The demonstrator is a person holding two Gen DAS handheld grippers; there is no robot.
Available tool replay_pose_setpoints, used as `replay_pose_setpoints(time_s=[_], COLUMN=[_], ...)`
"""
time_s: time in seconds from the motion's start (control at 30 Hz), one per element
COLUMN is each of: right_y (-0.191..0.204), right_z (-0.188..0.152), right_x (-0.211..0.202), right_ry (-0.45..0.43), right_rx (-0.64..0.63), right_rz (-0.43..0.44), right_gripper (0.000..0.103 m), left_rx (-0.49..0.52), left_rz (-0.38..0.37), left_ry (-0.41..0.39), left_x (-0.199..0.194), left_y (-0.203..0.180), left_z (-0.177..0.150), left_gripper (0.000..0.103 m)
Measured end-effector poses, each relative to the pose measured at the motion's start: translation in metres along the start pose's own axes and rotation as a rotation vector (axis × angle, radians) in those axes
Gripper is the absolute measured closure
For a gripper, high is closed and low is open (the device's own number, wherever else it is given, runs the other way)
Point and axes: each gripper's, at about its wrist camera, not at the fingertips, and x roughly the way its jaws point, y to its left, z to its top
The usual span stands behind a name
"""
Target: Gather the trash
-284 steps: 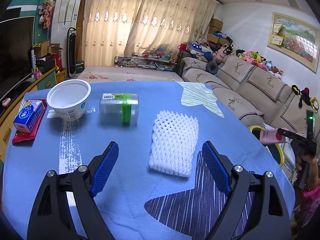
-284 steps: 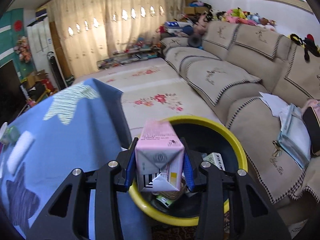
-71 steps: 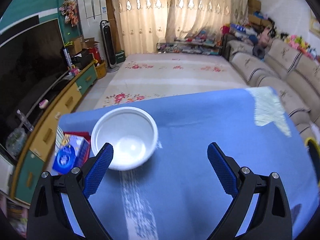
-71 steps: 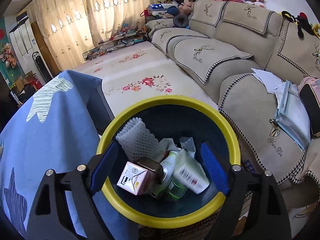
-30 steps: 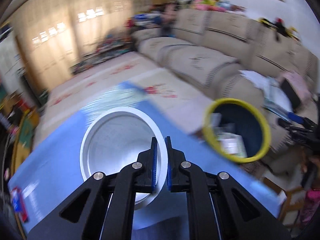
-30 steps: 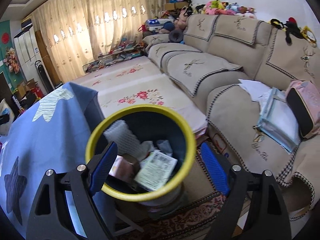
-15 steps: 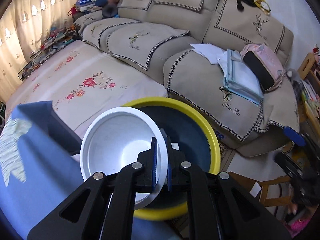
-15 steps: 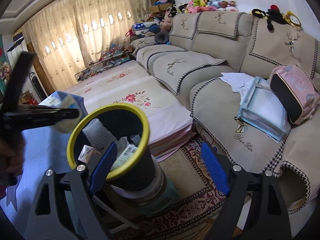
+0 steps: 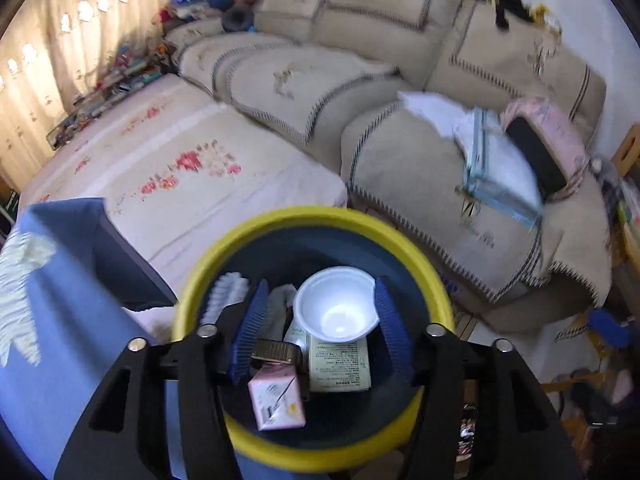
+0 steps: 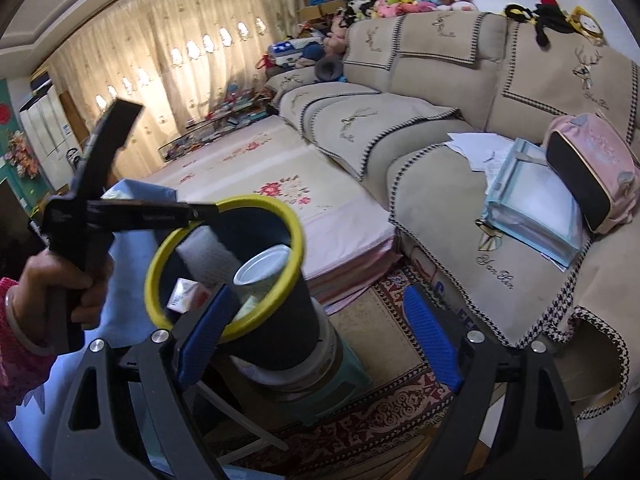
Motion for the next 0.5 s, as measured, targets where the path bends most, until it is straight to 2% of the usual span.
replay_pose_setpoints(time_s=[0.03, 0.1, 0.17, 0.27, 0.43, 0.5], right_y=[0.005, 0.015, 0.03, 0.054, 0.089, 0.104], right_z=[-0.001, -0.002, -0.005, -0.01, -0.016, -0.02], right_x=[-0.002, -0.006, -0.009, -0.015, -0.031, -0.042], right_ry=[-0.001, -0.002, 0.001, 0.003, -0.016, -0.029], right_rx=[-0.011, -0.035, -0.065, -0.114, -0.186, -0.213], right_rz=[0.01, 0.028, 0.058, 0.103, 0.167, 0.196], right_gripper=[0.02, 0.017, 0.017, 0.017, 0.016, 0.014], left_rx=[-0.018, -0.042, -0.063, -0.115, -0.235, -0.271], left_rz=[0.007, 0.042, 0.087, 0.199, 0.401, 0.453], left_ry=[-0.063, -0.173, -0.254, -0.325, -0.363, -0.365], left_x=[-0.027, -0.077, -0.12, -0.182, -0.26, -0.282], left_y=[0.005, 0.014, 0.02, 0.031, 0.05, 0.054], left_z=[-0.006, -0.022, -0.043, -0.09, -0.18, -0.211], left_gripper=[0.031, 0.012, 0.005, 0.005, 0.005, 0.005])
